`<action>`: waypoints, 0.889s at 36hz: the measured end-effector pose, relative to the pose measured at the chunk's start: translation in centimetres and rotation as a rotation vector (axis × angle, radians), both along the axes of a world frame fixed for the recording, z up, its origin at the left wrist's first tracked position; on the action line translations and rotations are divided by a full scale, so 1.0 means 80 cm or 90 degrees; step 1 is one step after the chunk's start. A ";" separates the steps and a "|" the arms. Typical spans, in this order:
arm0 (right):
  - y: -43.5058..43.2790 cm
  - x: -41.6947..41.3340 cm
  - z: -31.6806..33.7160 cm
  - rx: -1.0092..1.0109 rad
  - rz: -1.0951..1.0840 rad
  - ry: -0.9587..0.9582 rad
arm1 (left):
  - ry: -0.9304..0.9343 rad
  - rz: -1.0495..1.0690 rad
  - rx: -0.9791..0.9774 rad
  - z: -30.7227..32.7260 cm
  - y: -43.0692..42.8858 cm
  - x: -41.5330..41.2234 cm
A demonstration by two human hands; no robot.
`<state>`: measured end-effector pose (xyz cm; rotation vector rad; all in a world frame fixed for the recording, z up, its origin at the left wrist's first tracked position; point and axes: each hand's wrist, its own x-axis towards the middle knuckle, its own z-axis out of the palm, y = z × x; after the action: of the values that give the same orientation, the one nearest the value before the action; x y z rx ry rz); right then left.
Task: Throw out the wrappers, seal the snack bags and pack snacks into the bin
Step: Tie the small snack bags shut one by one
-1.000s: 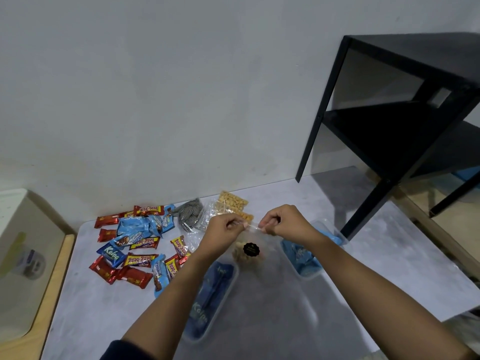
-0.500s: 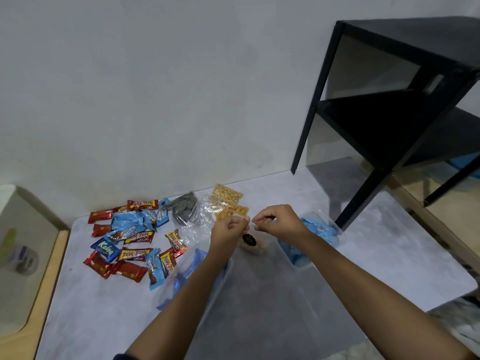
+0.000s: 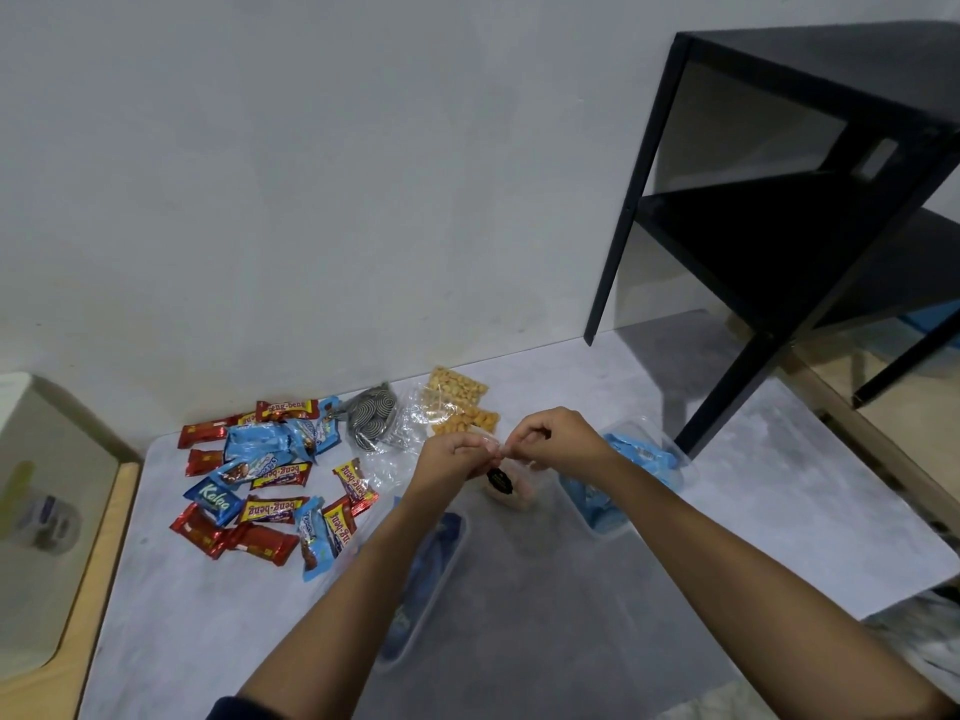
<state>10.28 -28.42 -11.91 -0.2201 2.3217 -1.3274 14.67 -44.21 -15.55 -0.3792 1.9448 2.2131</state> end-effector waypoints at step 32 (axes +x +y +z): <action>0.000 0.001 -0.001 -0.082 0.016 -0.182 | -0.016 -0.121 -0.115 0.043 -0.010 -0.020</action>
<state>10.36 -28.38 -12.02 -0.0911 1.9946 -1.3974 13.06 -45.02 -12.13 -0.2335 2.0788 1.9151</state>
